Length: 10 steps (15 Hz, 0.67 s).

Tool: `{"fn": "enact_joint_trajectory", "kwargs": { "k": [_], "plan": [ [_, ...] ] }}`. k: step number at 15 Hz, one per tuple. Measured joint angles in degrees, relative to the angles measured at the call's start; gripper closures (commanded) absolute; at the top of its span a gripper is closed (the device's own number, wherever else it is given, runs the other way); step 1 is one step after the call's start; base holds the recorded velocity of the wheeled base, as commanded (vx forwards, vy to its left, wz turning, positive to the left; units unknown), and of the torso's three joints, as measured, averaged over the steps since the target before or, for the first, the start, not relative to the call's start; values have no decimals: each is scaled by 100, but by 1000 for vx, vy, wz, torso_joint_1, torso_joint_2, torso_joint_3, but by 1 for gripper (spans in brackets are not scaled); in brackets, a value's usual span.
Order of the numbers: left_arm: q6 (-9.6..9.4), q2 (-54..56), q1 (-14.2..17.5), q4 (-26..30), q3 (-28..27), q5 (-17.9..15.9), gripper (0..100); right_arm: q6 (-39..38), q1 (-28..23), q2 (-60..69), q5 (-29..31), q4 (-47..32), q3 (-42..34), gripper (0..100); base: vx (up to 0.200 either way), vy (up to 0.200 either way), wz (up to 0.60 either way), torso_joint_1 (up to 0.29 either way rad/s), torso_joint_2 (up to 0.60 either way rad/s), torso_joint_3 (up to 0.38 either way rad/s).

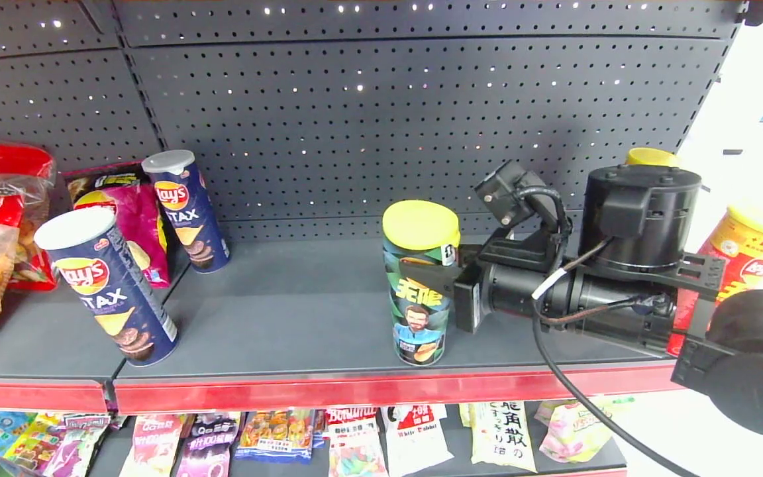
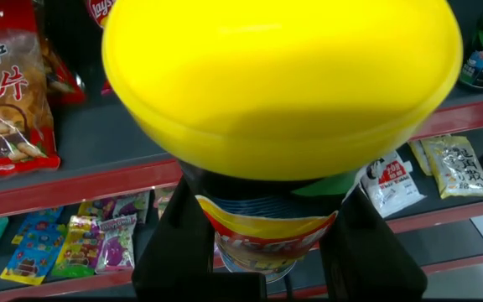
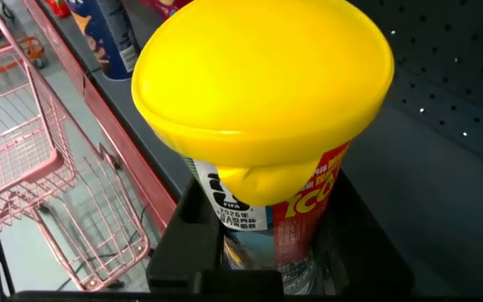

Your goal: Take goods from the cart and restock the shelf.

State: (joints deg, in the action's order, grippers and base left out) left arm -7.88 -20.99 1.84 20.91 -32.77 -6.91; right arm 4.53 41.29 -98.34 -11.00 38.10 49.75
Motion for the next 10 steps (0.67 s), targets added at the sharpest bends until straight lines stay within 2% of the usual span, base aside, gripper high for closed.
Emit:
{"fn": "enact_joint_trajectory", "kwargs": {
  "k": [10],
  "plan": [
    [5,13,-2,0,24,-4,100,-5,-11,-138,-173,38,-63,100,0,0,0,0,0,0]
  ]
}}
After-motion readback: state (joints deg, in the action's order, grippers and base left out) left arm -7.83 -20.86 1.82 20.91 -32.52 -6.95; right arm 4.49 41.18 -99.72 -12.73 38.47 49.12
